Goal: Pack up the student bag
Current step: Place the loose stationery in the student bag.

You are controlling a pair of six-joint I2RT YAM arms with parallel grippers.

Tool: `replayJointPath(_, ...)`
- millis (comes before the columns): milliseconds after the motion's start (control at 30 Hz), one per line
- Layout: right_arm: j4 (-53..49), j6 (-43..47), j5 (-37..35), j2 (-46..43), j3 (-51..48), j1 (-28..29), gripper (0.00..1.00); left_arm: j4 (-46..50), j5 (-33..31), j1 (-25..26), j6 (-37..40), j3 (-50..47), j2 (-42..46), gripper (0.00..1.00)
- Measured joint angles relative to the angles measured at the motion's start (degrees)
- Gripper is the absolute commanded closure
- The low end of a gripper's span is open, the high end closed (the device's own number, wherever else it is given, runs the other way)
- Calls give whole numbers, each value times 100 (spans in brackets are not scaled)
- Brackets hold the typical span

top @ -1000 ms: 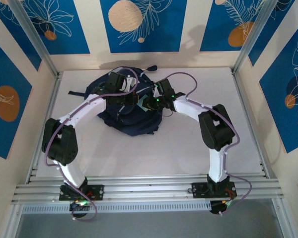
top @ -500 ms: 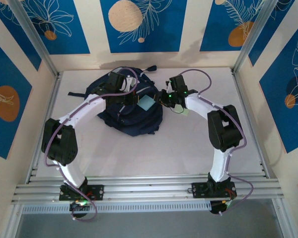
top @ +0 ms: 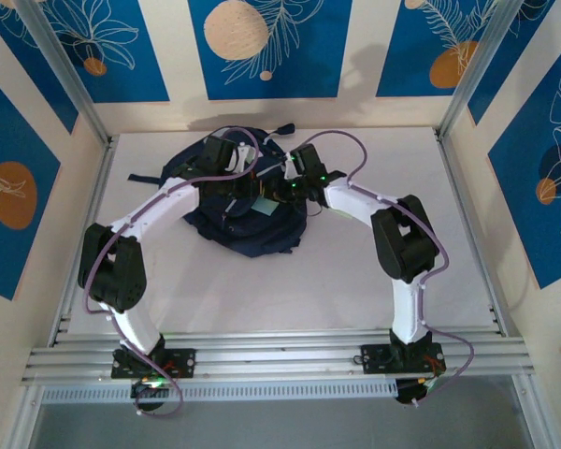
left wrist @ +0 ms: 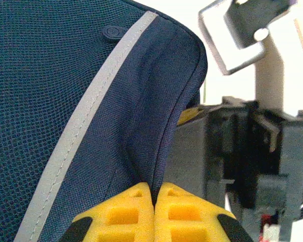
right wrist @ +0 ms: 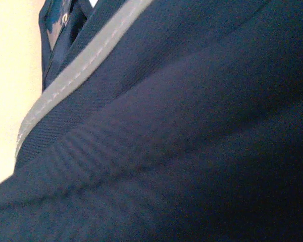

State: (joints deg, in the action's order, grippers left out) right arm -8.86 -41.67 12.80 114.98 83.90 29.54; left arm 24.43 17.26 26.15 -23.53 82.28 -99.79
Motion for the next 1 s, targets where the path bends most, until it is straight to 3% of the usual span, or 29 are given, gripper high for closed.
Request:
replayJointPath(167, 28, -15, 79, -129, -188, -155, 59, 4, 13, 2, 2, 0, 0, 100)
replayJointPath(333, -387, 337, -107, -861, -667, -514, 41, 4, 11, 4, 2, 0, 0, 100)
replayJointPath(667, -1589, 1233, -1285, -1722, -1228, -1141, 30, 7, 11, 7, -15, -7, 81, 100)
replayJointPath(833, -2105, 1681, -2028, -1388, -1309, -1467, 12, 20, 17, 22, -20, -17, 201, 100)
replayJointPath(1000, -2382, 2140, -2330, -706, -866, -1733, 9, 50, 35, 33, -22, -59, 221, 100)
